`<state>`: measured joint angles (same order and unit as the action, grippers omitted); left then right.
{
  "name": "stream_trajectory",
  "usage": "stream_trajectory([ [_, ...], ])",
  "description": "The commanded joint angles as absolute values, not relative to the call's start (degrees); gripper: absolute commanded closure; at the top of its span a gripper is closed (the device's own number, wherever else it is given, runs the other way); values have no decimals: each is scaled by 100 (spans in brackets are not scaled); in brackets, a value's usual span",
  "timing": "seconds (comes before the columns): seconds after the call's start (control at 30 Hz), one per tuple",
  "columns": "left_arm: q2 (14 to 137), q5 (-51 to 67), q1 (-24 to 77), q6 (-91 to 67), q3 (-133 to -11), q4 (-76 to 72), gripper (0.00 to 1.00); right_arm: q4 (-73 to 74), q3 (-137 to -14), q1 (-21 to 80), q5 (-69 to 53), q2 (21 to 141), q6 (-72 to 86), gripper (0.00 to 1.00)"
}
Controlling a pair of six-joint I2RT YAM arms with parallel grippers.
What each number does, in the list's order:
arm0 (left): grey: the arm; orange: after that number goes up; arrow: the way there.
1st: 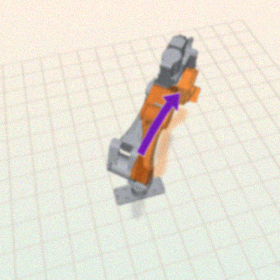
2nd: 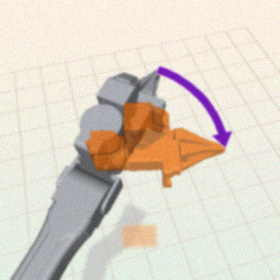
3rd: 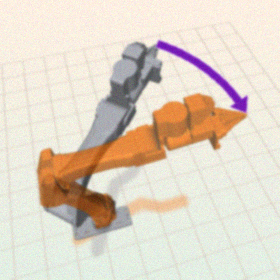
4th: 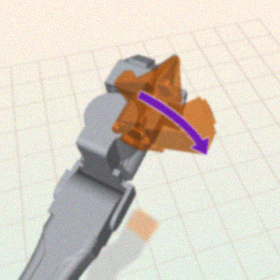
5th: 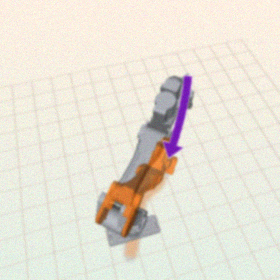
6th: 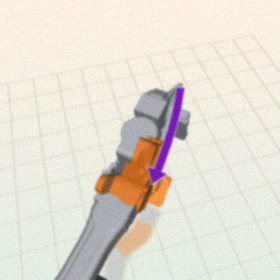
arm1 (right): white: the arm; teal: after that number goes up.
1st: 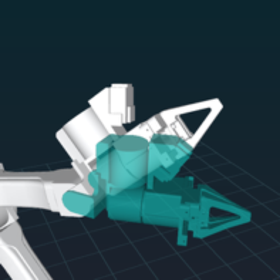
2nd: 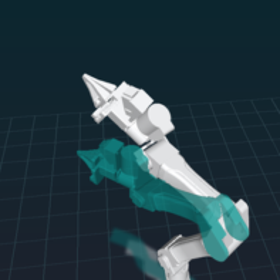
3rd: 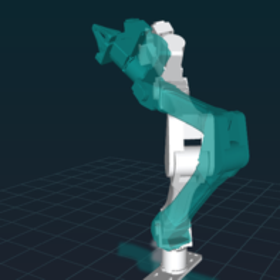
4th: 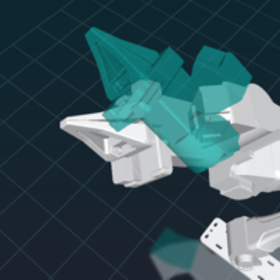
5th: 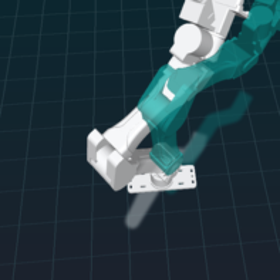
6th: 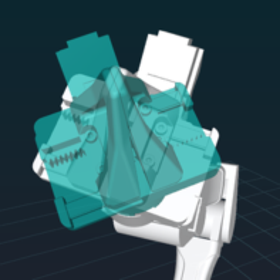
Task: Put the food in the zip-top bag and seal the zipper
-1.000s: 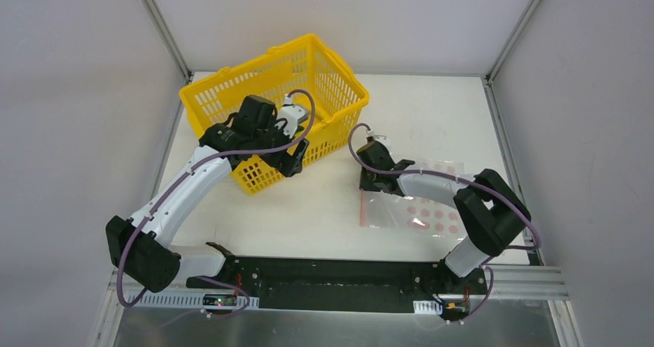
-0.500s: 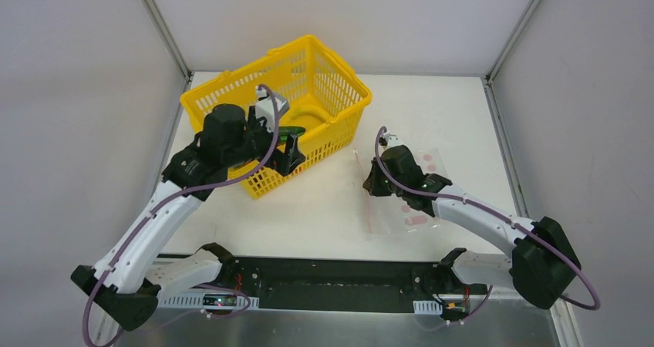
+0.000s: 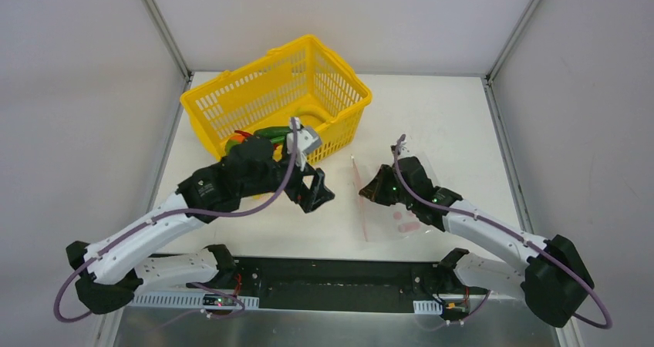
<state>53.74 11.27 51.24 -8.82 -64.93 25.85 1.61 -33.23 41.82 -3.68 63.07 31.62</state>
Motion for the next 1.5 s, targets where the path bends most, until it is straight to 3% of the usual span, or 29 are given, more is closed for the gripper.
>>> stream_trajectory([
  [0.0, 5676, -543, 6045, -1704, -5917, 2137, 13, -414, -2994, 4167, -48, 5740, 4101, 100],
  [0.17, 6234, -1305, 6613, -2849, -5086, 703, 15, -233, -2870, 4158, 240, 5285, 4131, 100],
  [0.33, 7152, -1379, 6882, -3087, -5290, 228, 15, 159, -2980, 4154, 212, 5062, 4090, 100],
  [0.5, 7578, -1456, 6882, -3519, -5192, -232, 22, 311, -3004, 4144, 254, 4952, 4087, 100],
  [0.87, 8237, -1409, 6886, -3701, -5377, -169, 38, 474, -3128, 4076, 168, 4909, 4133, 100],
  [1.0, 8328, -1431, 6882, -3712, -5393, -176, 50, 502, -3154, 4038, 129, 4908, 4131, 100],
  [1.3, 8603, -1398, 6884, -3666, -5570, -98, 56, 767, -3392, 3974, -285, 5107, 4007, 100],
  [1.47, 8726, -1494, 6881, -3740, -5618, -35, 68, 925, -3539, 3944, -372, 5107, 3812, 100],
])
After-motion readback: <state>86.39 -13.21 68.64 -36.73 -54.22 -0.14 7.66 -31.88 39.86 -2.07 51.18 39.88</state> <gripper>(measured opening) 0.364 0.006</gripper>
